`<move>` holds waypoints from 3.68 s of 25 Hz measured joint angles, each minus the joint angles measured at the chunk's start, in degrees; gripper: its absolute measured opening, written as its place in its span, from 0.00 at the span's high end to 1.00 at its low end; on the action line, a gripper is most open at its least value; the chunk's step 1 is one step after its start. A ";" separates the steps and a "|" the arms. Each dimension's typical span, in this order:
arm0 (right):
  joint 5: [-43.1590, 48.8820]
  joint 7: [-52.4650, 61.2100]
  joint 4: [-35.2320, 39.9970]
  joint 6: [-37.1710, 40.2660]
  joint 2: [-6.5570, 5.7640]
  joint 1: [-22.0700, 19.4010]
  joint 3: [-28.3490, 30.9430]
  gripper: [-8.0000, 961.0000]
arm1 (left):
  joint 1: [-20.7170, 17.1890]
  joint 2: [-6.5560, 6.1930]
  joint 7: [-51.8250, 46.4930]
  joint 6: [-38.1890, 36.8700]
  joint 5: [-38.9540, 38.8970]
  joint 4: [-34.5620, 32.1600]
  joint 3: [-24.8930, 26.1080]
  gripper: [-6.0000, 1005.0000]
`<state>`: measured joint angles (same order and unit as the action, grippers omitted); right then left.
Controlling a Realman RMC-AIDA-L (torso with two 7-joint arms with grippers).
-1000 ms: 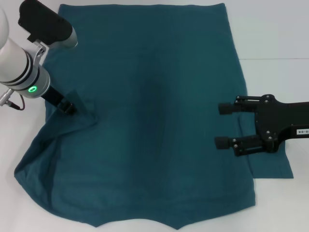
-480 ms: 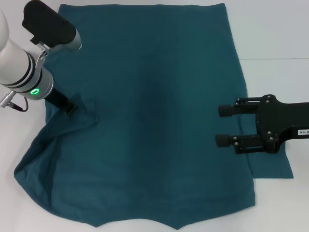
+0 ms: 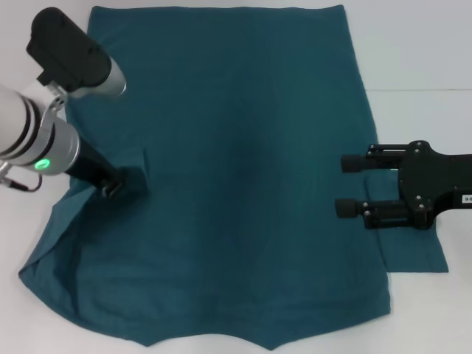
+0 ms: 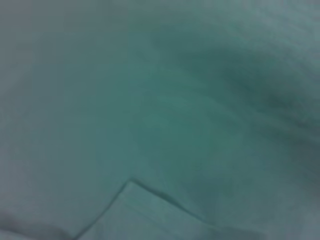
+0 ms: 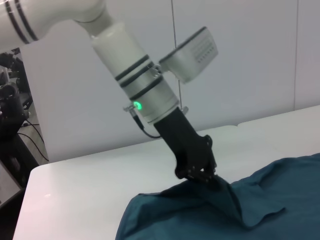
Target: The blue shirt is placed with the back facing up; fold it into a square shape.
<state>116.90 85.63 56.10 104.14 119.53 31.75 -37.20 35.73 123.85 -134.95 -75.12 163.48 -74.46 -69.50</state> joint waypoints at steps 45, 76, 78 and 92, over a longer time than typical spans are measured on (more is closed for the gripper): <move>47.69 37.20 17.50 -14.61 0.60 6.66 -25.01 0.19 | -13.69 -2.99 32.17 -16.55 -50.49 15.02 34.38 0.05; 47.43 40.76 -0.31 -31.81 0.20 7.56 -27.95 0.59 | -13.40 -2.65 32.79 -15.83 -50.33 18.21 34.61 0.05; 47.42 40.76 -0.35 -31.81 0.13 7.61 -26.89 0.63 | -13.51 -2.65 32.69 -15.84 -50.42 18.21 34.61 0.05; 47.47 39.73 6.07 -26.29 0.10 6.37 -24.17 0.96 | -13.41 -2.65 32.20 -15.84 -50.68 18.11 34.61 0.05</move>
<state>164.37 125.36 62.17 77.85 119.62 38.12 -61.37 22.32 121.20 -102.75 -90.96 112.80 -56.35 -34.89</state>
